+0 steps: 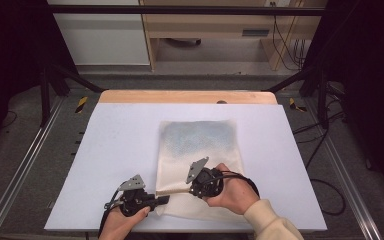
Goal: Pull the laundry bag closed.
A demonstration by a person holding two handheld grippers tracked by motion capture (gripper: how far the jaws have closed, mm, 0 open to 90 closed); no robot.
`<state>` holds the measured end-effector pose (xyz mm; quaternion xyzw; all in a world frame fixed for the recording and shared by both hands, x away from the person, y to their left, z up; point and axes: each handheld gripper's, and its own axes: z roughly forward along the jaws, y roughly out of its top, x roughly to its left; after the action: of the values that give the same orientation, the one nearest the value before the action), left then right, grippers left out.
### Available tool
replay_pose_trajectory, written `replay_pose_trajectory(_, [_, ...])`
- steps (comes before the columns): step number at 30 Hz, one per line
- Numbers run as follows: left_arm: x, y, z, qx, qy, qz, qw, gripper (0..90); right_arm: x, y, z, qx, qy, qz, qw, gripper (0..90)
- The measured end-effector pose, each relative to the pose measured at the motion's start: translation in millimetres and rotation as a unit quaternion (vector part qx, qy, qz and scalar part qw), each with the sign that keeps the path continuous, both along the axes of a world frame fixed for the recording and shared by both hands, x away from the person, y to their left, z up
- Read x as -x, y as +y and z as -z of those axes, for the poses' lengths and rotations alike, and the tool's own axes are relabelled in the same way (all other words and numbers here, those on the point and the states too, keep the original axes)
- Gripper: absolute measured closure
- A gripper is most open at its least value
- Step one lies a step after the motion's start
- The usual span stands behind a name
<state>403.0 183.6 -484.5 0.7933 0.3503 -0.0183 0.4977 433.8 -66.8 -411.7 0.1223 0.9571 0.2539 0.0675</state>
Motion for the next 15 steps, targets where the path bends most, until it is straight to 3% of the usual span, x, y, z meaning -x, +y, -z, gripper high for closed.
replay_pose_trajectory(15, [-0.3,-8.8,2.5,-0.007,-0.003,0.007,0.9999,83.9,0.4,-7.7,-2.0,0.003,0.000,0.004,1.0000,82.2])
